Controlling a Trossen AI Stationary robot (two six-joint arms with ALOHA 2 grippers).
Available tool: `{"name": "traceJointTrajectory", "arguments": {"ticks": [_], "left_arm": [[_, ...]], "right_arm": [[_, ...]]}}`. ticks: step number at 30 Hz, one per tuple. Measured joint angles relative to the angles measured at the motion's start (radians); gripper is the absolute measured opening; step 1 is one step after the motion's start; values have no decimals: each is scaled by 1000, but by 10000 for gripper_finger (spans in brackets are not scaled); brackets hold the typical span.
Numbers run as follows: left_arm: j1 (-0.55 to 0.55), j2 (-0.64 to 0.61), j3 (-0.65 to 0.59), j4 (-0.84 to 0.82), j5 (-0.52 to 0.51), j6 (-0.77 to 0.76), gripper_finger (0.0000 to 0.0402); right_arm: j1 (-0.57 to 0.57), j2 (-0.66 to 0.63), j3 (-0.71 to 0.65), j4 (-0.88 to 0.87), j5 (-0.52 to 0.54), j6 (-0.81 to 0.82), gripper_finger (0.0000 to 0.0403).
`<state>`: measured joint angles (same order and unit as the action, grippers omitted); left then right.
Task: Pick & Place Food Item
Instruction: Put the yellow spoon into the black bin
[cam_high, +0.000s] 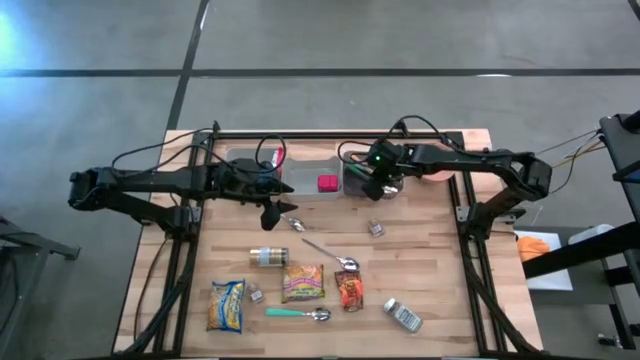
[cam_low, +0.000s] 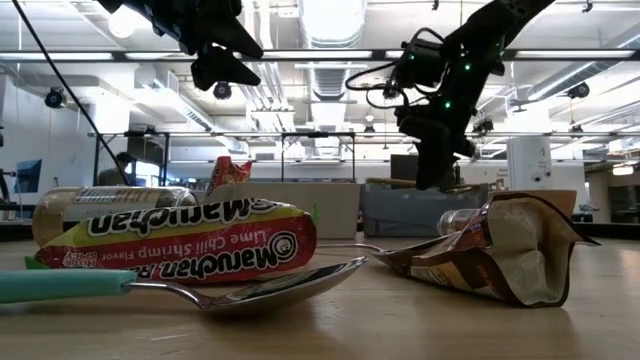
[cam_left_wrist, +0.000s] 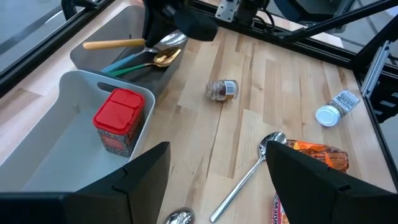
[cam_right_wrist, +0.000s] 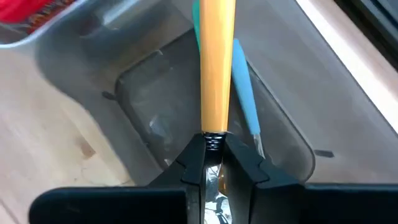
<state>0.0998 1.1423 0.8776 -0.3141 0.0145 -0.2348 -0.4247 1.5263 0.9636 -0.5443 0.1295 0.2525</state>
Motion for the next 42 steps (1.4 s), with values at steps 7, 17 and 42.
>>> {"name": "traceJointTrajectory", "arguments": {"ticks": [7,17,42], "left_arm": [[0,0,0,0,0,0,270],[0,0,0,-2,0,0,270],[0,0,0,-6,0,3,270]], "right_arm": [[-7,128,51,1,-3,-25,25],[-6,255,138,-54,1,-72,25],[-3,261,128,-49,-56,-96,195]]}}
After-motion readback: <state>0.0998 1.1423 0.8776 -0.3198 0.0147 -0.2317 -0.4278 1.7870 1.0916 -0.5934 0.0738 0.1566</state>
